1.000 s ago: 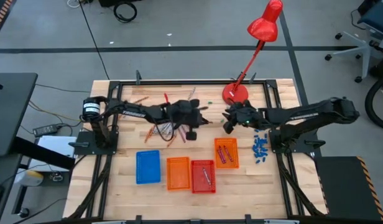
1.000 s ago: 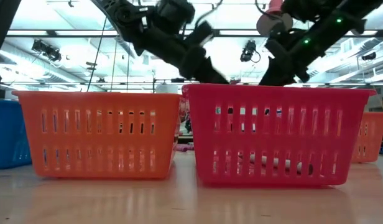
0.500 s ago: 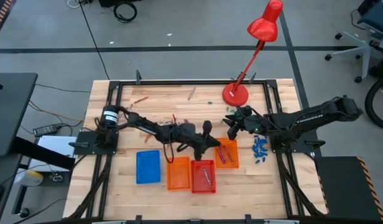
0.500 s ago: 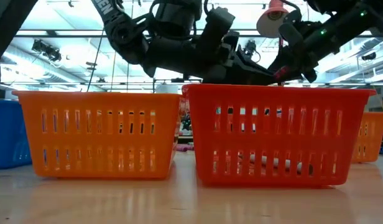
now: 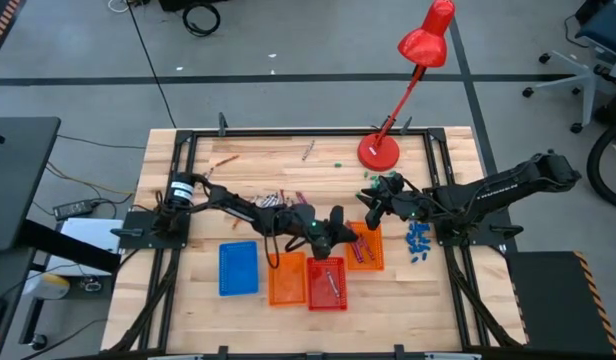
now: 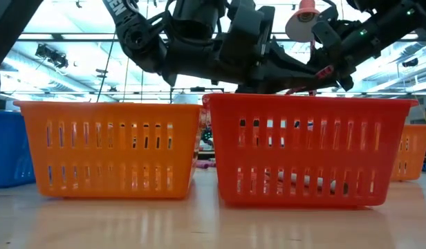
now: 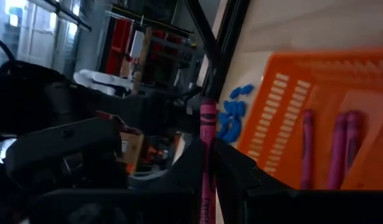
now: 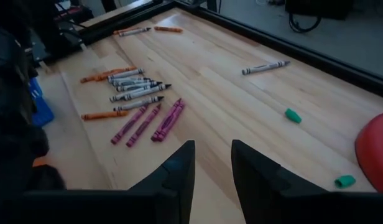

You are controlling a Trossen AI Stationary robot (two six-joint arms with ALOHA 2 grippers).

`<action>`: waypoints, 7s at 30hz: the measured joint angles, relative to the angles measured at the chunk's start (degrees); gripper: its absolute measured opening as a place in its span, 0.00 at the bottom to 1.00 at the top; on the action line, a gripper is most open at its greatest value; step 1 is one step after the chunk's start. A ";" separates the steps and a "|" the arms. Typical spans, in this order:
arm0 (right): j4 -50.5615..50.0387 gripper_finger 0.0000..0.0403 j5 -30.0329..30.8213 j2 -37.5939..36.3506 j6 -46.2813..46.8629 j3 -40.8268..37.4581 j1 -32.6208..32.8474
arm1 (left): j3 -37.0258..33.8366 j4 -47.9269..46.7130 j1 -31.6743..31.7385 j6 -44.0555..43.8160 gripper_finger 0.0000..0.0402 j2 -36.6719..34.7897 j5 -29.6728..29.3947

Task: Sort crayons
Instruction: Put the red crayon into the right orange bin, then put the orange crayon into the left orange bin

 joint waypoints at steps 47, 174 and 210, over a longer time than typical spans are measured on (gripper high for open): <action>-1.48 0.27 3.71 0.02 0.62 0.00 2.20 | 12.68 -34.72 -2.53 -4.85 0.29 -2.48 -22.21; 2.04 0.27 3.56 0.35 -0.70 0.00 3.34 | -10.34 -85.98 55.15 -59.04 0.07 -19.62 -15.47; 2.37 0.27 2.29 0.33 -0.53 0.00 3.87 | -10.23 -76.44 9.34 -96.25 0.07 -36.07 9.59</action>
